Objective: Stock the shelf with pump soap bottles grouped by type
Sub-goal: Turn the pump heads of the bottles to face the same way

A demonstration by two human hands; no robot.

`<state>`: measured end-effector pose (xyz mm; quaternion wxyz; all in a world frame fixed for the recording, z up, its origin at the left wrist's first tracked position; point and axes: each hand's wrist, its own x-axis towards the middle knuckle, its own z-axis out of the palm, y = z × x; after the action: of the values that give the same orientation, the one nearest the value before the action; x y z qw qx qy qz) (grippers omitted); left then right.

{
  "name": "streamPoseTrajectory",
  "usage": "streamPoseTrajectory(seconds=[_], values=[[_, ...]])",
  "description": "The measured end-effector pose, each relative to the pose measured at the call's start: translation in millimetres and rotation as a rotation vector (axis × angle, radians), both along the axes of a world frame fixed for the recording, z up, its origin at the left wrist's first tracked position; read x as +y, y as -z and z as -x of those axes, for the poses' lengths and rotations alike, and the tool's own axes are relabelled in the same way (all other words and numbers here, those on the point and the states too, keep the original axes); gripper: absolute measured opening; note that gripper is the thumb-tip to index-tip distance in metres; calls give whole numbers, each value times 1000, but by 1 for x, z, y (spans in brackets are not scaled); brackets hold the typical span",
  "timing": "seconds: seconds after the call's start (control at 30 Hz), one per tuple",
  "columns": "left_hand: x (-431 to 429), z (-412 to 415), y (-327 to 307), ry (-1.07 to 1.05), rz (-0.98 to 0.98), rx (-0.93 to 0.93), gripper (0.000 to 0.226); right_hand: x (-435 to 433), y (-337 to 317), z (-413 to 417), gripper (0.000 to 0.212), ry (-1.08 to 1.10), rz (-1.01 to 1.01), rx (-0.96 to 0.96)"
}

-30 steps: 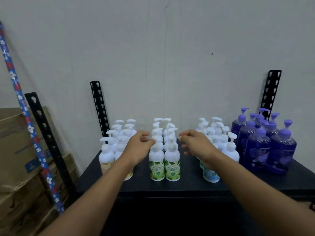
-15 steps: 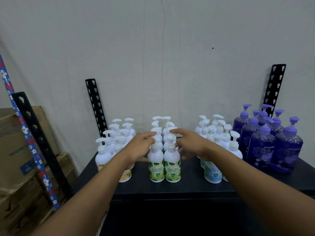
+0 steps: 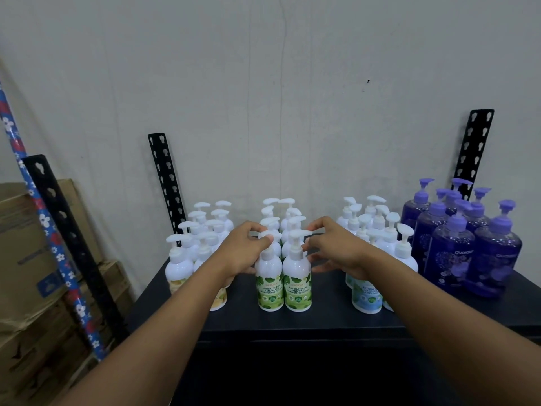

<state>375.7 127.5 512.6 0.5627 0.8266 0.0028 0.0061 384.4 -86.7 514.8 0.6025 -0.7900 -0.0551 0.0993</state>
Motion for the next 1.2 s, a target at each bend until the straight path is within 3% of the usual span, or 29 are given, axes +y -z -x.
streamPoseTrajectory(seconds=[0.4,0.5,0.67,0.83,1.07,1.2], values=[[2,0,0,5,21,16,29,-3,-2,4,23,-1,-57,38],[6,-4,-4,-17,58,53,39,-7,-10,4,2,18,-80,48],[7,-19,-14,-183,64,-55,30,-9,-17,-13,18,151,-211,61],[4,-37,-19,-152,95,-14,26,-2,-14,-25,36,126,-238,110],[3,-52,-18,-46,77,84,18,5,-11,-42,18,95,-183,144],[4,-54,-19,-23,38,84,14,3,-9,-47,22,70,-144,124]])
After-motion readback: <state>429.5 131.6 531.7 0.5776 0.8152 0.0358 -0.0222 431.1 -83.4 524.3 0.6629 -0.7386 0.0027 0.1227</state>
